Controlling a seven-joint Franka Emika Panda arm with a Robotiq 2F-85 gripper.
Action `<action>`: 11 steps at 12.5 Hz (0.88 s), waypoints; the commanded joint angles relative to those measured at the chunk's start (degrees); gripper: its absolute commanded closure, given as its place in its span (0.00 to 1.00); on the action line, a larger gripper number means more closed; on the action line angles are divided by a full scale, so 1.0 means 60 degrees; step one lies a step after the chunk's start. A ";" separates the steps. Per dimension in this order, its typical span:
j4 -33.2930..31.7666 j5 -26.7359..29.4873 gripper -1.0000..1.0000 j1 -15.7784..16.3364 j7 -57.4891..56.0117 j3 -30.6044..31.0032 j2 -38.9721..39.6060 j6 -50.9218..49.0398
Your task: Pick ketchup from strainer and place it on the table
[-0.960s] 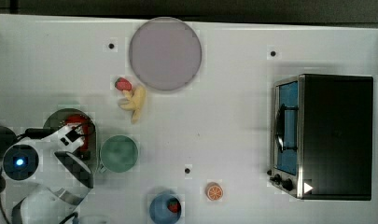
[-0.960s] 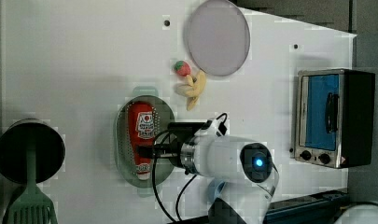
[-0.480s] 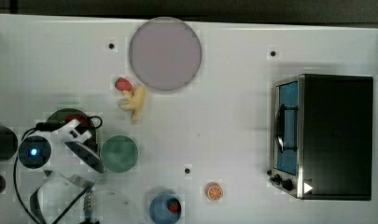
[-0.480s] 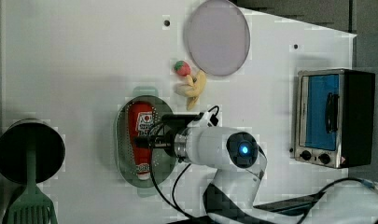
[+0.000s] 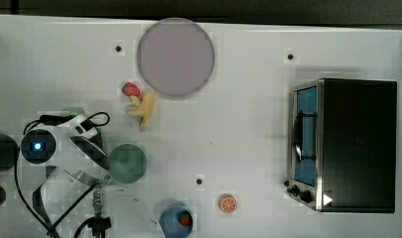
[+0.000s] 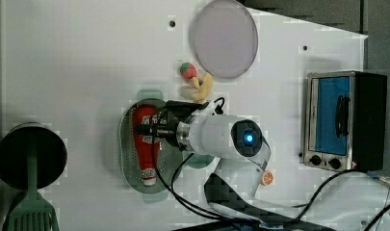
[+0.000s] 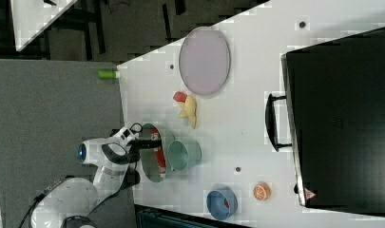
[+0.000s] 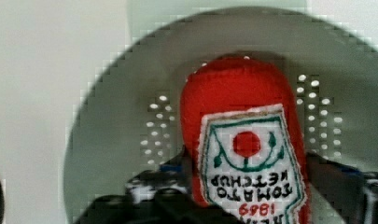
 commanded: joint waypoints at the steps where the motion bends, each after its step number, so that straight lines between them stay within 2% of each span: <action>1: 0.0001 -0.0236 0.40 0.0409 0.0648 -0.0076 0.0058 0.0027; 6: -0.0050 0.0145 0.40 0.0287 0.0648 0.0445 -0.1216 -0.0682; 8: 0.0031 0.0872 0.40 0.0136 0.0647 0.0694 -0.2071 -0.1630; 11: 0.0374 0.2652 0.40 -0.0148 0.0460 0.0821 -0.3357 -0.2776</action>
